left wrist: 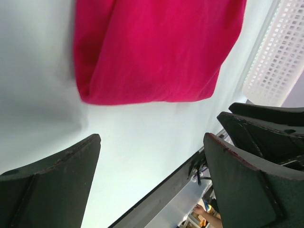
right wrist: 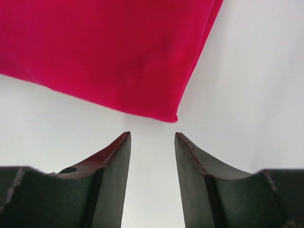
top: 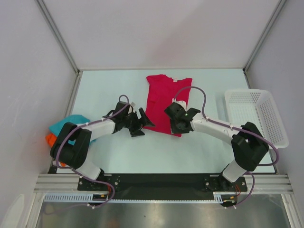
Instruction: Fold and stack the t-shirts
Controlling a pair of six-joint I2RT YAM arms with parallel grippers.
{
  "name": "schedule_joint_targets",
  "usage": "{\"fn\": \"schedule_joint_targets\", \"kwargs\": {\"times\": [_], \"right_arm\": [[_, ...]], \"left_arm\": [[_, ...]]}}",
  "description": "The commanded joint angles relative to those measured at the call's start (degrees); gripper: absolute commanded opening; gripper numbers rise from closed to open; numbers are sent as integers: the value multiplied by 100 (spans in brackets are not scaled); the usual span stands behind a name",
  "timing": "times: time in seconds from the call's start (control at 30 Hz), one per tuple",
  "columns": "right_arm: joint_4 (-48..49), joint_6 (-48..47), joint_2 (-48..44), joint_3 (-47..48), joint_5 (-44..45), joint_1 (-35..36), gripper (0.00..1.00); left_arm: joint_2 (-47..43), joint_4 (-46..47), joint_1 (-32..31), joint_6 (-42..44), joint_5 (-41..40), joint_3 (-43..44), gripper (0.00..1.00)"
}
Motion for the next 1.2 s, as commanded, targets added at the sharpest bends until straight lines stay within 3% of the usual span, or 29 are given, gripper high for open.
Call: {"fn": "schedule_joint_targets", "kwargs": {"times": [0.0, 0.57, 0.9, 1.17], "right_arm": [[148, 344, -102, -199, 379, 143, 48], [473, 335, 425, -481, 660, 73, 47], [262, 309, 575, -112, 792, 55, 47], [288, 300, 715, -15, 801, -41, 47]], "left_arm": [[-377, 193, -31, 175, -251, -183, 94], [-70, -123, -31, 781, -699, 186, 94], [298, -404, 4, 1318, -2000, 766, 95], [950, 26, 74, 1002, -1544, 811, 93]]}}
